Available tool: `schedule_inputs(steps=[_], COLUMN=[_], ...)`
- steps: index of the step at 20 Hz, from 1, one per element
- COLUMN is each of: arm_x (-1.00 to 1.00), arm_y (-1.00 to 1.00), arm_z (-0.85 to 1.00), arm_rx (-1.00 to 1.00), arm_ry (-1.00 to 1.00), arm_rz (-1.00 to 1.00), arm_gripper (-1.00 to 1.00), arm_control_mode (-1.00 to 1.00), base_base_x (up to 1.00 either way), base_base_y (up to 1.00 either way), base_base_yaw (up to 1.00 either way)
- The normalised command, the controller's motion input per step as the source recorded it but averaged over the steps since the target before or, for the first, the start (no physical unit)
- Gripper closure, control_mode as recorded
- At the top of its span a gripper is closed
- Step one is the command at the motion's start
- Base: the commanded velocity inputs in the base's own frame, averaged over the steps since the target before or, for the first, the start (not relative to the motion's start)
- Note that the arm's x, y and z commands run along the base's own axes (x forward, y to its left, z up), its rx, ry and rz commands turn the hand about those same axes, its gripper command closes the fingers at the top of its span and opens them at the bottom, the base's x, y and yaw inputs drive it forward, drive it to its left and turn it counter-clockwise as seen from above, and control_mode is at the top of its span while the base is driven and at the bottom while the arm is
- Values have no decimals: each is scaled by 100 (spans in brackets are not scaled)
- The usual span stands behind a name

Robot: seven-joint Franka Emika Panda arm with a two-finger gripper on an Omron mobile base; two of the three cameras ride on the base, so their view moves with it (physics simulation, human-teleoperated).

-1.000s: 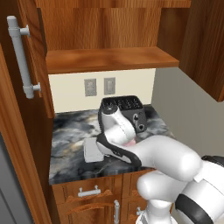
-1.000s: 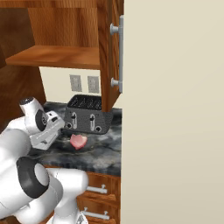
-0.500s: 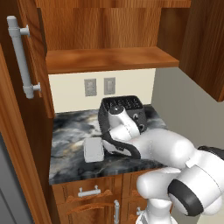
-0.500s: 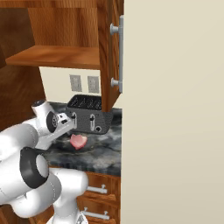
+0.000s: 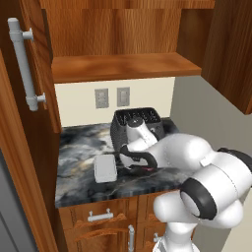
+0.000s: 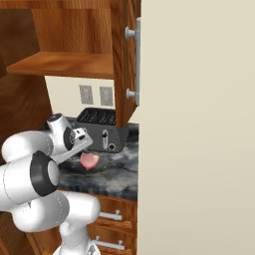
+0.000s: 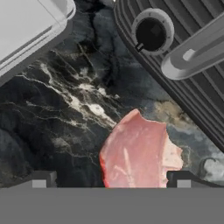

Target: Retrieve the tupperware from the cabinet, then place the raw meat into the tupperware to avoid contamination.

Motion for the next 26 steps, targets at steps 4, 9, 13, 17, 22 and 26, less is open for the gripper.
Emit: schedule_inputs(steps=[4,9,13,17,22,26], arm_x=[17,1,-2,0,0,0], arm_y=[0,0,0,-17,-15,-9], arm_z=[-8,-23,-31,-22,-12,-21], arm_rx=[1,0,0,0,0,2], arm_ry=[-4,0,6,2,0,2], arm_rz=[0,-1,-6,-2,-1,0], arm_gripper=[-100,-100,-100,-100,-100,-100], arm_control_mode=[-100,-100,-100,-100,-100,-100], base_base_x=[0,0,0,0,0,0], base_base_y=[0,0,0,0,0,0], base_base_yaw=[0,0,0,0,0,0])
